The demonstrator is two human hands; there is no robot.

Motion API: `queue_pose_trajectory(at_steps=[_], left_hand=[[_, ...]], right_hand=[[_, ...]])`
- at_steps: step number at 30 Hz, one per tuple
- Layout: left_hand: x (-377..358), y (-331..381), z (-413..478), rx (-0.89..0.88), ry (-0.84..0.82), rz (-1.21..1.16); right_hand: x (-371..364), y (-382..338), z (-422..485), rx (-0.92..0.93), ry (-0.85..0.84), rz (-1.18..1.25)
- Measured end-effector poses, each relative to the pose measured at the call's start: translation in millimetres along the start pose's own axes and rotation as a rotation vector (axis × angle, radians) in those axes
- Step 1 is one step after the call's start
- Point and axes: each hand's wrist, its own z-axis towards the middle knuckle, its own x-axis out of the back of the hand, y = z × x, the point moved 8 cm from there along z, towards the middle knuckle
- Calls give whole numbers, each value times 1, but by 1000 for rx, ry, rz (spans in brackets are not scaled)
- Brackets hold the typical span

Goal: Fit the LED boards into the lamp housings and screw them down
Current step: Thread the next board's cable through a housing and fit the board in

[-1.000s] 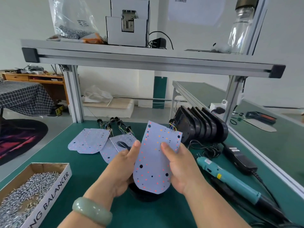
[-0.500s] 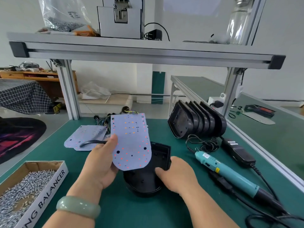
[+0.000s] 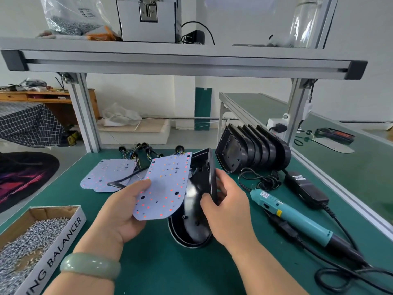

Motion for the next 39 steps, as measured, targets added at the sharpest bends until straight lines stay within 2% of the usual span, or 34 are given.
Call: queue_pose_trajectory(at_steps=[7,15,17,21,25,29,31,33,34,35,37,39], left_hand=[[-8,11,-5,-81,1,-139],[-16,22,-13,-168,-28,-285],[-19,20,-12,-164,-35,-308],[-34,-1,-8,-66,-77,-292],[-32,-5,-3,-85,-28,-211],[-29,-9,-5,-17,-64,-204],[-20,-11,-1,-42,-20,-23],[-7,1,-1,-162,140,275],[-6,6,-3,-202,171,327],[-11,5,-3,-210,115,288],[-26,-7,-6,-107,-88,102],[-37,-13,-11,-33,-181,-14]], right_hand=[[-1,-19,-4,141,-32,-45],[-5,-14,-6,155,-94,2],[-4,-14,-4,146,-97,46],[2,-8,3,76,-58,320],[-5,-4,3,41,-53,419],[-14,4,2,-19,-62,429],[-12,12,2,-78,-10,481],[-13,18,1,-135,2,549],[-17,19,0,-167,-13,594],[-20,20,0,-201,-24,637],[-22,23,0,-252,-28,676],[-23,25,1,-311,-62,684]])
